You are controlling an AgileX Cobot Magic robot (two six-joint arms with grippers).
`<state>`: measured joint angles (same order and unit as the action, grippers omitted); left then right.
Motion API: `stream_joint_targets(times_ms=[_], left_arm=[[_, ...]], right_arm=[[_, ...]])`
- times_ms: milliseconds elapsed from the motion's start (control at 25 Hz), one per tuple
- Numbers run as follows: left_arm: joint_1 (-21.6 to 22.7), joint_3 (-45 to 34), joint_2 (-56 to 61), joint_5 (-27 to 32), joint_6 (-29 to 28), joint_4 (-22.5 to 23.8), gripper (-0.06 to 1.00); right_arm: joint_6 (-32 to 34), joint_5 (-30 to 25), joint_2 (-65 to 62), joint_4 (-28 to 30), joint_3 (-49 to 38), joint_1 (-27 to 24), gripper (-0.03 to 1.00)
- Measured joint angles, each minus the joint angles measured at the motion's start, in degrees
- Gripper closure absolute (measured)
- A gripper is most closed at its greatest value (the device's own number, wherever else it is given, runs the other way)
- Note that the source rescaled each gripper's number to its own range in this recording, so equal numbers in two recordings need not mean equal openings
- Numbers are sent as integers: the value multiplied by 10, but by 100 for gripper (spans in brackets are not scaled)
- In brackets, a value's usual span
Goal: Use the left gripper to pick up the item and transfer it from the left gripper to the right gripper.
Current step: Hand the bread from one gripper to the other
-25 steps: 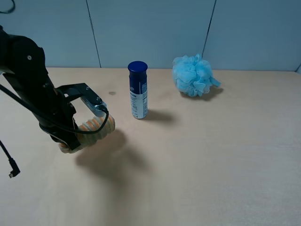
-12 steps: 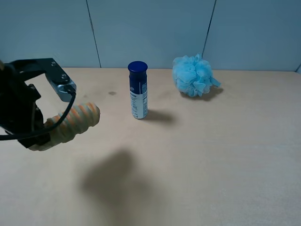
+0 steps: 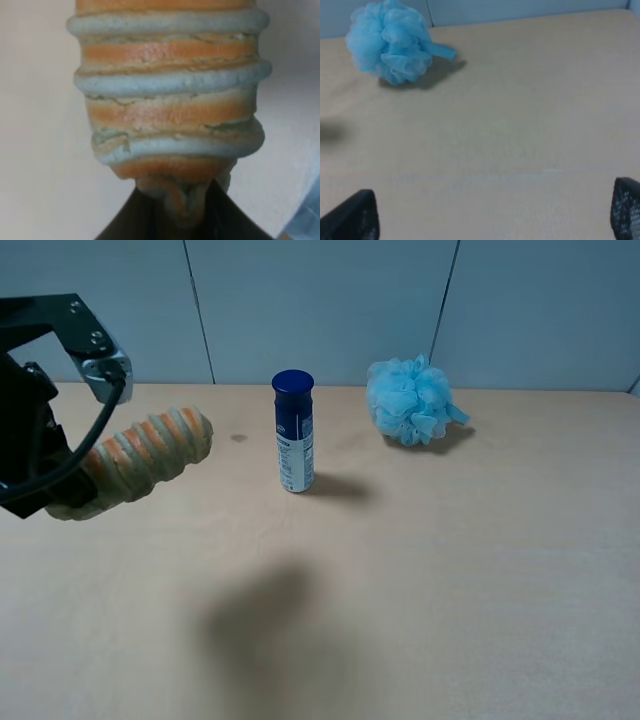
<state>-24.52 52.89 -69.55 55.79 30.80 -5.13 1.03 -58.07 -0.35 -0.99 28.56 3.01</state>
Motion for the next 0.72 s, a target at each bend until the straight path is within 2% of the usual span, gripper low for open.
stream_joint_targets(times_ms=[360,520,720], left_arm=[[0,22,-38,-34,115,-98,92],[-13,47,-74,-46,138,-103,92],[-77,76,-123,-74,166,-103,92]], right_arm=[[0,0,0,0,0,0,-3],[0,0,0,0,0,0,-3],[0,1,0,-1,0,0,-3]])
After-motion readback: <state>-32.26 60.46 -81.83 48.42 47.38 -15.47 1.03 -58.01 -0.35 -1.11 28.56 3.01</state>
